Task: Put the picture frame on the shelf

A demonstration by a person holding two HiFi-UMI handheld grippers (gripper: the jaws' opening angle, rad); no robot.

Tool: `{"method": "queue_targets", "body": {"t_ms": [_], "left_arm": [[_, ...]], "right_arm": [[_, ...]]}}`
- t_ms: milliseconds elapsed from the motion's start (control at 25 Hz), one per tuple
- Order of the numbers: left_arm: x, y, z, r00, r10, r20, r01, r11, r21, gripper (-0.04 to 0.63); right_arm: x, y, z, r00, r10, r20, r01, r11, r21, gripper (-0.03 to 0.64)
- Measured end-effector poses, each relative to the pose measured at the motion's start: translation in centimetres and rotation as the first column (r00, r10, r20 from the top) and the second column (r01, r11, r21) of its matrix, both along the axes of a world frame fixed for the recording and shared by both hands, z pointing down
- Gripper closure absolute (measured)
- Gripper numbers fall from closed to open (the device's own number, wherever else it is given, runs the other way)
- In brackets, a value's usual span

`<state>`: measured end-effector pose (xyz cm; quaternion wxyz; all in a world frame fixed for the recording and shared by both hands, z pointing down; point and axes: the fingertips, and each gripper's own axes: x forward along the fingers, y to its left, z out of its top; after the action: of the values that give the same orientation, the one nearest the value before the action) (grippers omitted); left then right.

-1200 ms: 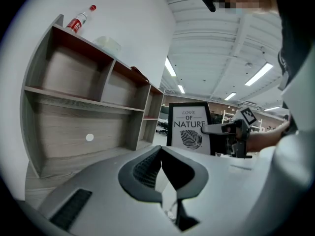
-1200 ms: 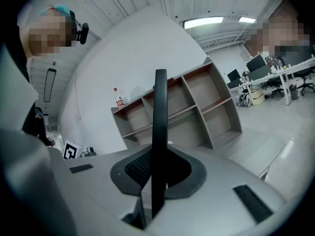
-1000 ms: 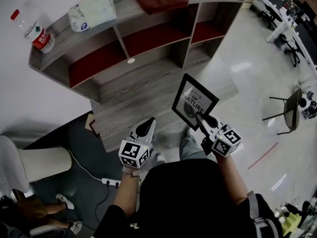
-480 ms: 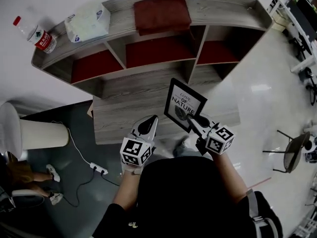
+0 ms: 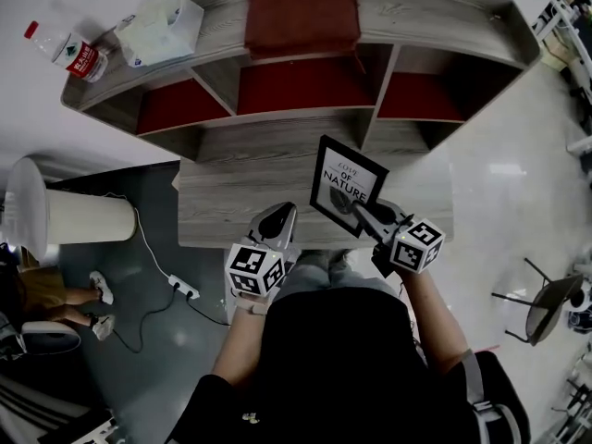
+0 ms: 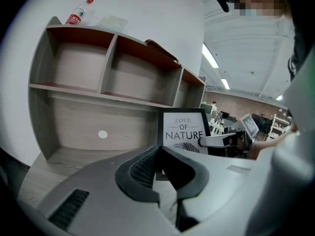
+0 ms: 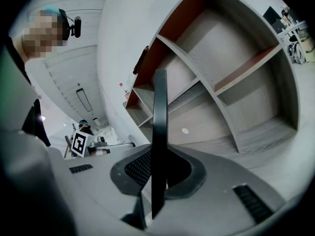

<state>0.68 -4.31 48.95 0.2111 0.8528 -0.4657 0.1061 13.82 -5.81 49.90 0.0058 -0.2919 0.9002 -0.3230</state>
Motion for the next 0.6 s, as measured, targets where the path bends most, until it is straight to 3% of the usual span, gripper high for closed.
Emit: {"method": "queue_targets", "body": {"t_ms": [280, 440, 600], "left_arm": [[-0.3, -3.0, 2.5, 1.0, 0.016, -0.011, -0.017, 0.999, -0.049, 0.568], [0.1, -4.7, 4.4, 0.994, 0.1, -0.039, -0.103, 0.991, -0.09, 0.482], [0.7, -6.2, 6.4, 0.972, 0.205, -0.117, -0.22, 0.965, -0.14, 0.365]], "right_arm": [[-0.9, -1.5, 0.7, 0.998, -0.059, 0.0, 0.059, 0.998, -0.013, 0.588], [-1.9, -2.5, 1.4, 0.995, -0.098, -0.009, 0.098, 0.995, -0.03, 0.588], [-3.2, -3.7, 2.2, 0.989, -0.148, -0.032, 0.147, 0.989, -0.029, 0.588]]}}
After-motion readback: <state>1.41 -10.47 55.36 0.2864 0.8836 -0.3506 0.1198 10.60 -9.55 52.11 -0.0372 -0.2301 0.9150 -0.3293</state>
